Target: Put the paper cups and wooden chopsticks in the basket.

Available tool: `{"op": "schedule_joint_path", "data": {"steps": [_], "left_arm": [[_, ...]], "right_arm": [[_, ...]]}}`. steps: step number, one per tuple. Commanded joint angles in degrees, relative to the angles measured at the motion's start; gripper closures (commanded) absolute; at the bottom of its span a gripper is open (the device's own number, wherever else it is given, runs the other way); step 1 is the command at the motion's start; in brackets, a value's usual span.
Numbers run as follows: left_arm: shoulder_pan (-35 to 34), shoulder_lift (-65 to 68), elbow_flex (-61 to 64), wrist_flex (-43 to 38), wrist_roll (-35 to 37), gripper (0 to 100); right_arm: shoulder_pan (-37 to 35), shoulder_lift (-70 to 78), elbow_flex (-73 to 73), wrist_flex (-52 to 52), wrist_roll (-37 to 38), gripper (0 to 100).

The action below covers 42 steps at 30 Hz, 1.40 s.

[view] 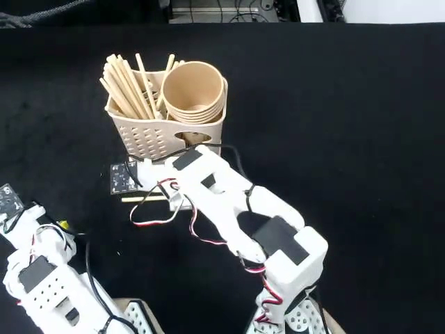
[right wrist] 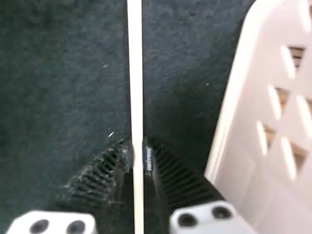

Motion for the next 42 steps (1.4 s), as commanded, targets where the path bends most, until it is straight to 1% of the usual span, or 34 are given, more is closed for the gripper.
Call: {"op": "schedule_joint_path", "data": {"steps": [1, 5, 8, 15, 18, 21, 24, 26, 28, 31, 36, 39, 42], "left_arm": [[0.6, -0.6, -0.2, -1.1, -0.5, 76], [0.6, -0.6, -0.2, -1.1, -0.5, 76], [0.6, -0.6, -0.2, -1.1, -0.6, 76], [0.6, -0.6, -0.2, -1.1, -0.6, 76], [0.6, -0.6, -0.2, -1.0, -0.6, 76], [0.6, -0.6, -0.2, -0.9, -0.6, 76], [0.6, -0.6, -0.2, -0.9, -0.6, 76], [0.6, -0.6, -0.2, -0.8, -0.6, 76], [0.6, -0.6, -0.2, -0.8, -0.6, 76], [0.6, -0.6, -0.2, -0.8, -0.6, 76], [0.6, -0.6, -0.2, -0.8, -0.6, 76], [0.6, -0.6, -0.2, -1.0, -0.6, 76], [0.6, -0.6, -0.2, -1.0, -0.6, 76]], "right_arm": [[0.1, -6.7, -0.6, 2.5, -1.3, 98.7], [0.0, -18.0, 3.8, 2.8, -2.7, 98.7], [-2.0, -28.5, 7.7, 2.6, -5.5, 98.7], [-11.4, -52.6, 10.1, 1.3, -17.9, 98.7], [-12.4, -59.6, 10.1, -6.7, -23.7, 98.7], [-12.1, -62.4, 10.2, -20.3, -29.3, 98.7], [-9.1, -60.6, 10.0, -38.0, -32.7, 98.7], [-6.0, -56.9, 9.2, -48.4, -37.1, 98.7], [-3.6, -51.8, 6.3, -53.9, -41.9, 98.7], [-1.0, -41.9, -2.0, -53.9, -46.9, 98.7], [2.2, -26.0, -17.4, -52.0, -47.9, 98.7], [3.1, -20.6, -21.6, -46.2, -47.9, 98.7], [4.5, -19.0, -21.5, -42.6, -47.9, 98.7]]}}
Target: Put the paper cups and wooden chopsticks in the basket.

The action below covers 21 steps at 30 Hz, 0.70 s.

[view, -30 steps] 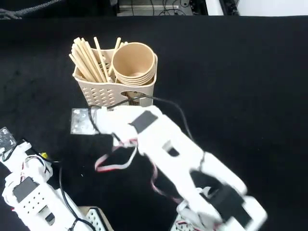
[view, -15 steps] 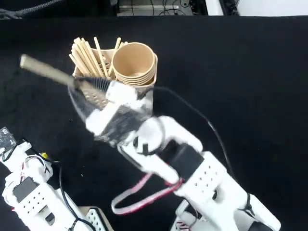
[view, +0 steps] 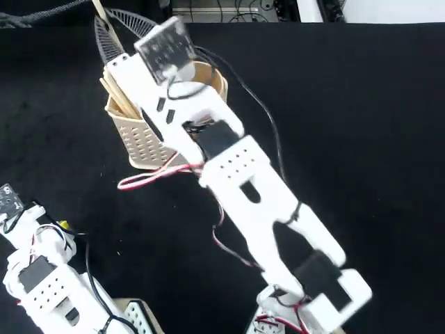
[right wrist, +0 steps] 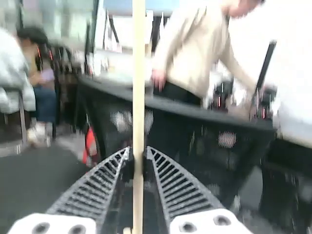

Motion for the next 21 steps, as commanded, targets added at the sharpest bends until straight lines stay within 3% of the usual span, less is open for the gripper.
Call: {"op": "schedule_joint_path", "data": {"steps": [1, 4, 10, 15, 21], "left_arm": [[0.6, -0.6, -0.2, -1.0, -0.5, 76], [0.6, -0.6, -0.2, -1.0, -0.5, 76], [0.6, -0.6, -0.2, -1.0, -0.5, 76], [0.6, -0.6, -0.2, -1.0, -0.5, 76], [0.6, -0.6, -0.8, -0.8, -0.2, 76]], "right_arm": [[2.2, 0.7, -3.8, 3.1, -0.4, 98.7], [2.6, 0.5, -1.8, 3.5, -0.4, 97.2], [2.5, 0.5, 0.5, 3.8, -2.1, 80.7], [2.5, 0.4, -2.5, 6.7, -2.9, 80.2], [5.9, -6.7, -10.6, 20.6, -2.7, 80.4]]}}
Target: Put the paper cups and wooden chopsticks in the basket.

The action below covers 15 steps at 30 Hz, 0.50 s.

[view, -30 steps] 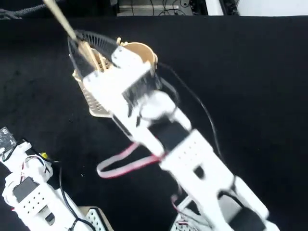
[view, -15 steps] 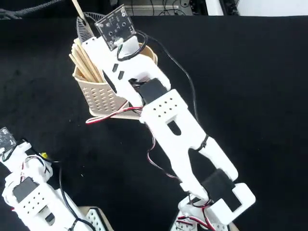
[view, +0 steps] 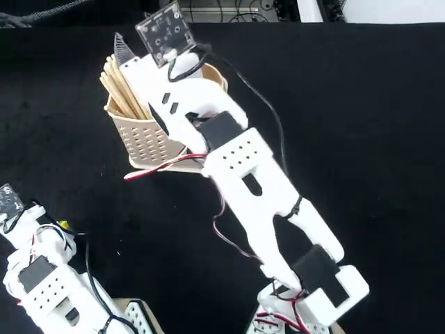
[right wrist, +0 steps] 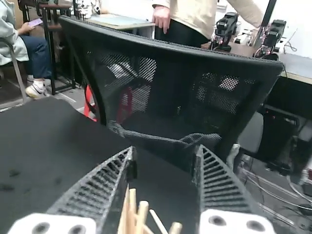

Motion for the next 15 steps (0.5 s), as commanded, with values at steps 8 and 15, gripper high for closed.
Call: {"op": "schedule_joint_path", "data": {"steps": [8, 15], "left_arm": [[4.9, -0.1, -28.9, 23.1, 0.0, 76], [26.0, 6.2, -59.7, 32.6, 8.7, 76]], "right_arm": [[20.7, -12.4, -21.4, 41.1, 0.1, 80.5], [36.7, -9.7, -22.3, 60.0, 3.8, 80.5]]}}
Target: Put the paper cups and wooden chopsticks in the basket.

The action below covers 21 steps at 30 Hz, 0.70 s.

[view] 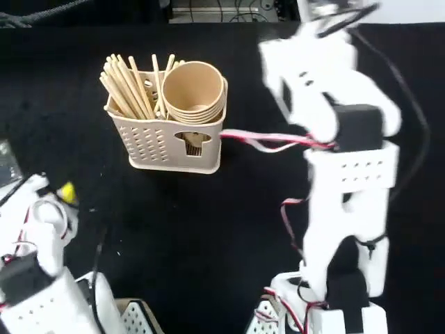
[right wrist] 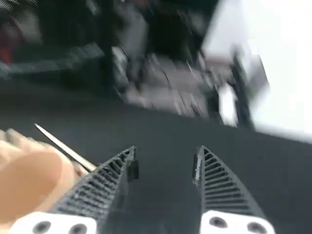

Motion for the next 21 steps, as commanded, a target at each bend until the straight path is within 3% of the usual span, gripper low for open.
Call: {"op": "schedule_joint_path", "data": {"steps": [1, 6, 10, 21], "left_arm": [[11.1, 9.7, -22.5, 2.0, 7.0, 76], [19.5, 33.1, -36.4, 5.6, 11.2, 76], [25.5, 47.8, -43.3, 6.5, 14.2, 76], [26.1, 60.0, -52.2, 0.3, 16.8, 76]], "right_arm": [[7.7, 0.7, -1.5, 7.6, 4.0, 80.5], [17.6, 1.2, 5.7, 9.3, 7.8, 80.5], [22.0, 0.9, 16.7, 2.5, 10.5, 80.5], [25.0, 0.8, 43.4, -17.8, 10.8, 80.5]]}}
